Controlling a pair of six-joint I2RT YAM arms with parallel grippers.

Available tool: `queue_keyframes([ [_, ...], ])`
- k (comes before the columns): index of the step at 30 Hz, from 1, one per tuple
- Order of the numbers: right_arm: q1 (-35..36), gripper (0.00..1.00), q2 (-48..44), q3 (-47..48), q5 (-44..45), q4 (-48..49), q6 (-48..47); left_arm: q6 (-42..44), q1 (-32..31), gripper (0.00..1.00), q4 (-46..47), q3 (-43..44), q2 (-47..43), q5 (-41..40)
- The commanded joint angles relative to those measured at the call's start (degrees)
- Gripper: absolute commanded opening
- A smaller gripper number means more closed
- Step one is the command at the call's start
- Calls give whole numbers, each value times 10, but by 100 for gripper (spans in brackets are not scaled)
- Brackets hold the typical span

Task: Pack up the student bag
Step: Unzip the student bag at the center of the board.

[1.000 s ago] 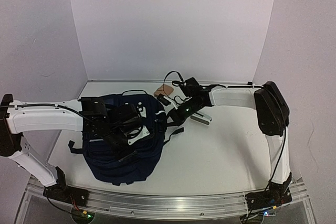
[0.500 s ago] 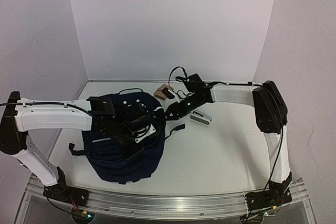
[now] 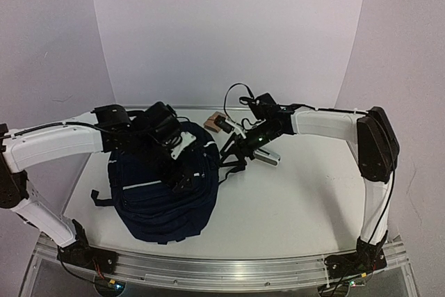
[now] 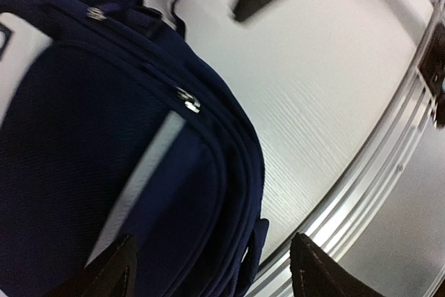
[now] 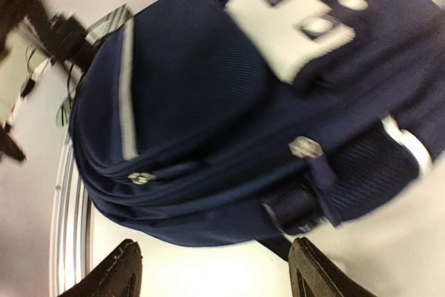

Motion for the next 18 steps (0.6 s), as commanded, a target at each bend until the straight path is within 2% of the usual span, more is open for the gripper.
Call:
queue_keyframes([
  [1,33,72,-4,40,4,-35,-147,-58,31,79,45,-9,-85,-35],
  [9,67,77,61,118,26,-71,-210,-125,45,82,60,-59,-154,-93],
  [18,77,75,109,162,35,-136,-240,-150,45,83,59,-81,-196,-142],
])
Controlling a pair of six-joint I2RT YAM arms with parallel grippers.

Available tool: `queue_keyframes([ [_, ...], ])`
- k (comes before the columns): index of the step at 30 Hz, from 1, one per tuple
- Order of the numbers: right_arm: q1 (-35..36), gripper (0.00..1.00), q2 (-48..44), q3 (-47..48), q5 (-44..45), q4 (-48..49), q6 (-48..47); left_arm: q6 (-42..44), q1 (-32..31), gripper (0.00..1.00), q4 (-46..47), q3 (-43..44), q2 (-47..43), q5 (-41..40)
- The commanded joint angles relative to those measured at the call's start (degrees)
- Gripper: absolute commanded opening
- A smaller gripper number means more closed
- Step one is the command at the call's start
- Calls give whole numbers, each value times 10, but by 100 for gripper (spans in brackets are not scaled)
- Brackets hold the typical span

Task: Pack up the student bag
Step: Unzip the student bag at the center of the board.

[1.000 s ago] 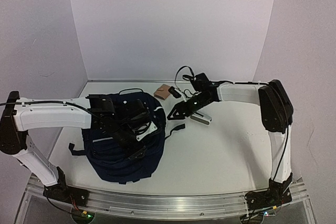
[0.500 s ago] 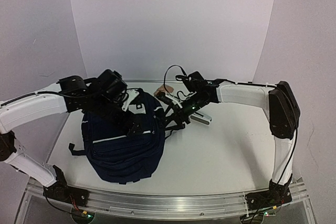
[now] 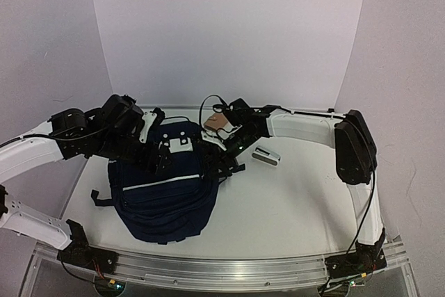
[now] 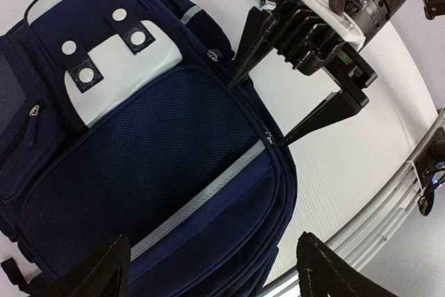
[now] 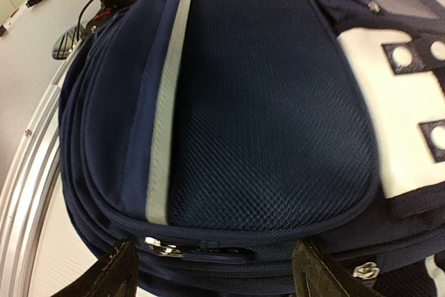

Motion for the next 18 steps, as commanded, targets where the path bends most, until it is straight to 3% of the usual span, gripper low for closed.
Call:
queue_keyframes([
  [1,5,74,12,24,8,-50,-30,-18,4,82,15,-5,-32,-36],
  [5,12,65,6,9,21,-69,-52,-15,4,83,18,-9,-30,-42],
  [9,21,40,-20,-17,33,-73,-76,-11,4,83,21,-13,-25,-49],
  [18,28,33,-86,-60,43,-81,-94,-12,8,83,29,-25,-27,-64],
])
